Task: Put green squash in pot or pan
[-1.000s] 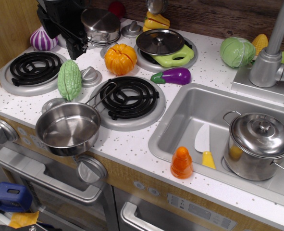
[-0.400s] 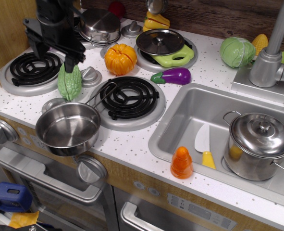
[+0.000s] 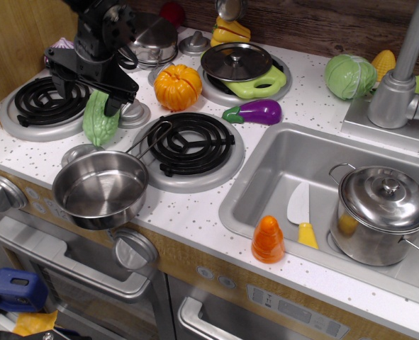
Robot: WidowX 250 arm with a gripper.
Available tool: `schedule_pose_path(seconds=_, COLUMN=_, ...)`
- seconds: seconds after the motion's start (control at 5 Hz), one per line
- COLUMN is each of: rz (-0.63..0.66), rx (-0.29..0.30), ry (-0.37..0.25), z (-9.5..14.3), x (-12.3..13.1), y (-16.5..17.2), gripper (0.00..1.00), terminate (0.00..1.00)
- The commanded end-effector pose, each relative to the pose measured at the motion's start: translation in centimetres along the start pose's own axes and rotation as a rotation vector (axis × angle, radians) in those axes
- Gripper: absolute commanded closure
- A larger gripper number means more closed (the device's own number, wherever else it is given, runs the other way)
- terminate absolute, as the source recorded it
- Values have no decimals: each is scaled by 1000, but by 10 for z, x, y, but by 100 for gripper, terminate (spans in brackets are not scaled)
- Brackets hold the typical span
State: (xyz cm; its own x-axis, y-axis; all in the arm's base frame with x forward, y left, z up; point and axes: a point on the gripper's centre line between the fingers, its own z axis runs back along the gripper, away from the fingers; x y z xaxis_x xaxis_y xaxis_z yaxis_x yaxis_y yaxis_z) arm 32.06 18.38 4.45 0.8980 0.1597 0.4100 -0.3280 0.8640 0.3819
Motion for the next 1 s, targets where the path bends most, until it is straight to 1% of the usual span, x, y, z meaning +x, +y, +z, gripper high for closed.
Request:
schedule_pose_path(seconds=0.0, rz=4, rx=-8, ry=-72, z=-7, x=9, y=6, gripper=0, terminate=0)
schedule_pose_path(seconds=0.2, rz=-1, rx=-23, ry=-93, z=-12, x=7, y=4, gripper=0, terminate=0)
schedule_pose_path(seconds=0.4, rz=-1, rx=-53, ry=-105, z=-18, x=5, y=5, gripper=0, terminate=0)
schedule_pose_path(seconds=0.6, rz=11, rx=-73, ry=-110, z=-25, x=6, y=4, gripper=100, terminate=0)
schedule_pose_path(seconds=0.8, rz=-11, rx=-72, ry=-88, z=-17, x=11, y=6, gripper=100, terminate=0)
